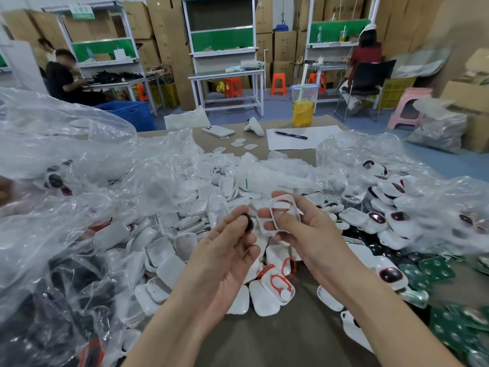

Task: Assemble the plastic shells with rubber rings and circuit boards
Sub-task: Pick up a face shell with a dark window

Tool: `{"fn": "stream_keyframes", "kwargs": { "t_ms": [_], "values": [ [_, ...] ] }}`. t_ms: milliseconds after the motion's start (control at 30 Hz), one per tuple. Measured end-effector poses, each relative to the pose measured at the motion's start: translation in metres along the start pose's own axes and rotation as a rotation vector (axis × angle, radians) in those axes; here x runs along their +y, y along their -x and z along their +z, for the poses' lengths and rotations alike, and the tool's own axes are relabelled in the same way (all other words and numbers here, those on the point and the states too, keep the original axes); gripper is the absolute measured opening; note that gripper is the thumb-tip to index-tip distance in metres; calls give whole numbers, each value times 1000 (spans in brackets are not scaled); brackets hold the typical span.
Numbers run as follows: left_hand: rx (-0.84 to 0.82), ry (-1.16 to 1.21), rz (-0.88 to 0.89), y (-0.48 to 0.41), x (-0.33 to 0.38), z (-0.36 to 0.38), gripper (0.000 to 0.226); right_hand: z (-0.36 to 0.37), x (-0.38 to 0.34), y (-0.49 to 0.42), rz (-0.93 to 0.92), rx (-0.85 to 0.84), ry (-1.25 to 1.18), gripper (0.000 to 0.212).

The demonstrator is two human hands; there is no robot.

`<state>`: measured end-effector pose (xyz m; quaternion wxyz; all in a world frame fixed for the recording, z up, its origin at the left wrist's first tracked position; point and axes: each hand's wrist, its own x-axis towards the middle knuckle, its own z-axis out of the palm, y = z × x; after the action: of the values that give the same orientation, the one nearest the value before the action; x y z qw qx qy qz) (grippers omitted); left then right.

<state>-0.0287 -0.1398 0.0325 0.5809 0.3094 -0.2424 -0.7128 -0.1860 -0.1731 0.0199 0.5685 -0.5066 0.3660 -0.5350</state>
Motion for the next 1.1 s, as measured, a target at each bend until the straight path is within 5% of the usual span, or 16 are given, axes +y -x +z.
{"fn": "stream_keyframes", "kwargs": {
  "t_ms": [300,533,800,1100],
  "values": [
    [201,-640,466,2,-12,0,7,13,5,5,-122,28,207,37],
    [283,-591,523,2,-11,-2,11,24,10,10,-83,-94,74,29],
    [364,-748,748,9,-20,7,26,31,9,14,-100,22,71,22],
    [259,-560,646,9,-19,8,13,32,5,16,-67,42,-102,19]
  ]
}}
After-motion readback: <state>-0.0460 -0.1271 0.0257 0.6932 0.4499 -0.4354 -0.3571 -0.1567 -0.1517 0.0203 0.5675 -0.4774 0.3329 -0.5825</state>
